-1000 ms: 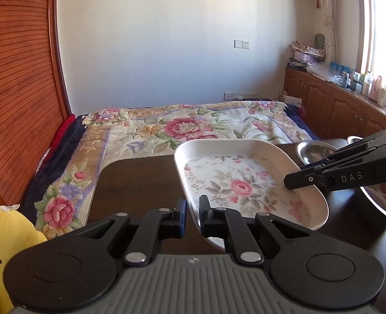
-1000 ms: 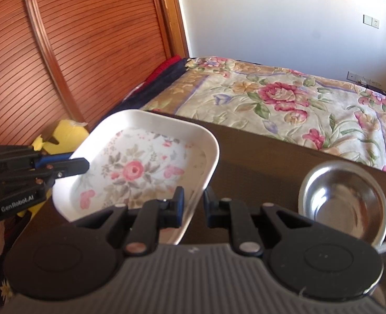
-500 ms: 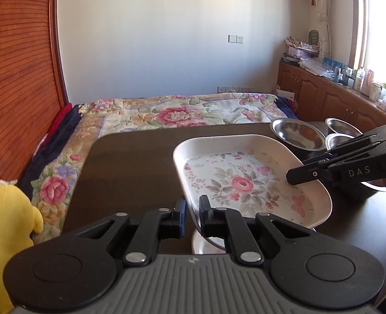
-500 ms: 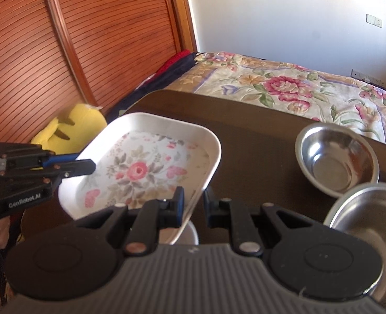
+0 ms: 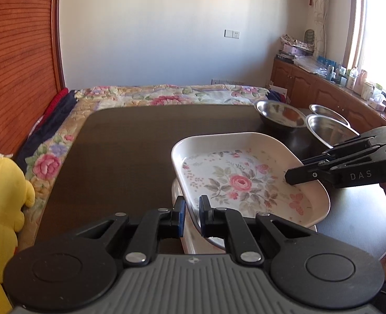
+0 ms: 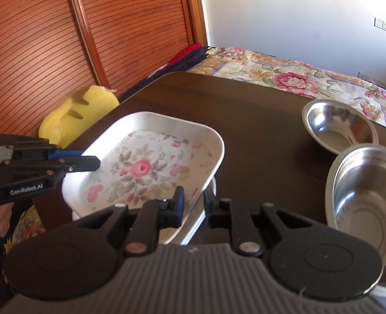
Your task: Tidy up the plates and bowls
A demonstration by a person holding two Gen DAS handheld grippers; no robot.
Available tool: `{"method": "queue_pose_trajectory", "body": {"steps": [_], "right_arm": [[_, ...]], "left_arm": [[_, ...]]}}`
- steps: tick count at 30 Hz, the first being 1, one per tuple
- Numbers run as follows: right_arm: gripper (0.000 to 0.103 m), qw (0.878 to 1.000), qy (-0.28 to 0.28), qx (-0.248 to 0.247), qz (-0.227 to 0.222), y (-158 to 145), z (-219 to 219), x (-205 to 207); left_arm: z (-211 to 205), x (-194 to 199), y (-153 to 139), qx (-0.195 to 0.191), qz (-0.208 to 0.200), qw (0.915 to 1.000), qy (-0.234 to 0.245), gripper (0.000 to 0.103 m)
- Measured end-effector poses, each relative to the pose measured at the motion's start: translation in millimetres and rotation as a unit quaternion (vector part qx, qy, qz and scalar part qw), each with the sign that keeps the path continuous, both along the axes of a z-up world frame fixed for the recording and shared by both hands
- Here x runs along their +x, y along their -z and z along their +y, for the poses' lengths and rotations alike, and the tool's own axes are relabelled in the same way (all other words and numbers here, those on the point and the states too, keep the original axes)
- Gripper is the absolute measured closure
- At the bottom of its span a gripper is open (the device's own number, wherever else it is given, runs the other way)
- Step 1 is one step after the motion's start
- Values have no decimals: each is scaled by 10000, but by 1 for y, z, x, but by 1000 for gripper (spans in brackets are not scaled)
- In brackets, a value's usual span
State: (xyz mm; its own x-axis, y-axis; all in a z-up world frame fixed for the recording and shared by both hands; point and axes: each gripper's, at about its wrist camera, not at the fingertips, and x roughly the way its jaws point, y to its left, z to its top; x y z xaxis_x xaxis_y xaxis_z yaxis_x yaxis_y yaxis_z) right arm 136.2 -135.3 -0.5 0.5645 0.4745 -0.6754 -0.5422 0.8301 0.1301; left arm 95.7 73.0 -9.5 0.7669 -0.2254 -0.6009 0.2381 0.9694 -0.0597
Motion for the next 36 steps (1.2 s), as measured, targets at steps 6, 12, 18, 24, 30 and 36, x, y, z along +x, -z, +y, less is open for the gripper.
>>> {"method": "queue_pose_trajectory", "body": {"steps": [6,12,18,24,30,36], "right_arm": [[85,9999,-94,-55,9,5,2,-9],[85,9998,-138,-116,-14,7,2,-12],[85,9997,-154,-195,-51,8,7,-10],[84,9997,-157,-180,-75,9,7,-10],[84,9996,-102,-38,-254,5,-3,-14],[84,9983,-69,88,-577,-7,-15,-20]], "left_arm": [[1,-6,6,6,40,10000,-9,92],[0,-5,10,34,61,10000,9,92],[-1,-6,14,145,9,9999,-38,92],[1,-5,14,104,-14,9999,-66,89],[2,-5,8,53,-129,9998,-132,70],[-9,-4,-6,102,-347,9993,-98,50]]}}
